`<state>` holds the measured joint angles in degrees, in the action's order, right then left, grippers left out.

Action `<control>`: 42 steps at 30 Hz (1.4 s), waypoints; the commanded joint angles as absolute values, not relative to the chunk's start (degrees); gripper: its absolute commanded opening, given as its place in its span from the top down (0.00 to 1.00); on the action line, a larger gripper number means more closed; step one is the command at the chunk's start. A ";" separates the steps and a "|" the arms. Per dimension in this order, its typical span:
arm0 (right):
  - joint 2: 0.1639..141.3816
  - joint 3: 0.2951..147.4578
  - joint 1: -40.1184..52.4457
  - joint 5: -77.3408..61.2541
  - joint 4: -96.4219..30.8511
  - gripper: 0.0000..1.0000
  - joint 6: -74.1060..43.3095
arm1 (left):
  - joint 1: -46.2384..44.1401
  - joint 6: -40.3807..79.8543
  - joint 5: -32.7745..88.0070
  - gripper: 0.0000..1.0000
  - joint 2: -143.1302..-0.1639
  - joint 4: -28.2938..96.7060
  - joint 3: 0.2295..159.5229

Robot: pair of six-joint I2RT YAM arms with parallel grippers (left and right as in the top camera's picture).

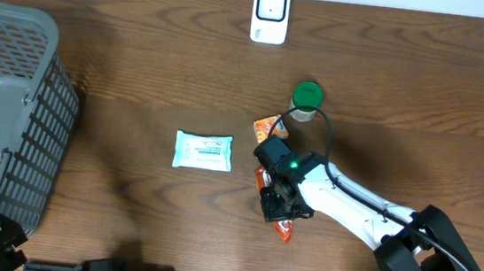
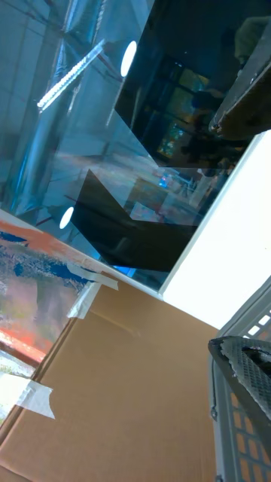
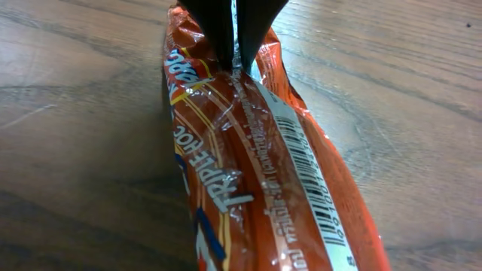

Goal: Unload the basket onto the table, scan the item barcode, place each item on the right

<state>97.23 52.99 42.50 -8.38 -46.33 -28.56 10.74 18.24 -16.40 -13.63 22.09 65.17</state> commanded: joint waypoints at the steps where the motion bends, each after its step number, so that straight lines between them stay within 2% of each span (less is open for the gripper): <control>1: 97.69 54.37 42.46 -9.96 -47.97 0.99 -29.56 | 10.52 18.76 -16.08 0.16 -13.10 21.71 64.82; 9: 94.59 65.25 42.52 -10.52 -58.83 0.99 -27.14 | 10.52 18.76 -16.08 0.16 -13.10 21.74 64.82; 10: 94.15 65.30 42.44 -11.20 -59.11 0.86 -27.14 | 10.52 18.76 -16.08 0.16 -13.10 21.74 64.82; 11: 94.04 65.30 42.41 -12.03 -59.44 0.58 -26.98 | 10.52 18.76 -16.08 0.16 -13.10 21.74 64.82; 13: 94.04 65.23 42.44 -13.67 -59.66 0.27 -25.04 | 10.52 18.76 -16.08 0.16 -13.10 21.74 64.82; 14: 94.06 65.12 42.41 -14.33 -59.77 0.01 -23.83 | 10.52 18.76 -16.08 0.16 -13.10 21.74 64.82; 21: 93.97 64.31 41.56 -15.46 -61.21 0.01 -11.77 | 10.52 18.76 -16.08 0.16 -13.10 21.63 64.82; 24: 93.97 61.34 41.17 -15.07 -59.16 0.01 -10.63 | 10.52 18.76 -16.08 0.16 -13.08 21.52 64.82; 30: 93.97 54.17 40.88 -15.16 -56.86 0.01 -16.88 | 10.52 18.76 -16.08 0.16 -12.69 21.54 64.82; 42: 94.00 48.73 38.94 -16.80 -46.57 0.01 -24.53 | 10.52 18.76 -16.08 0.16 -12.40 21.54 64.82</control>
<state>94.65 50.50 39.79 -16.12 -46.74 -20.67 10.74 18.24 -16.40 -13.34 22.04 65.17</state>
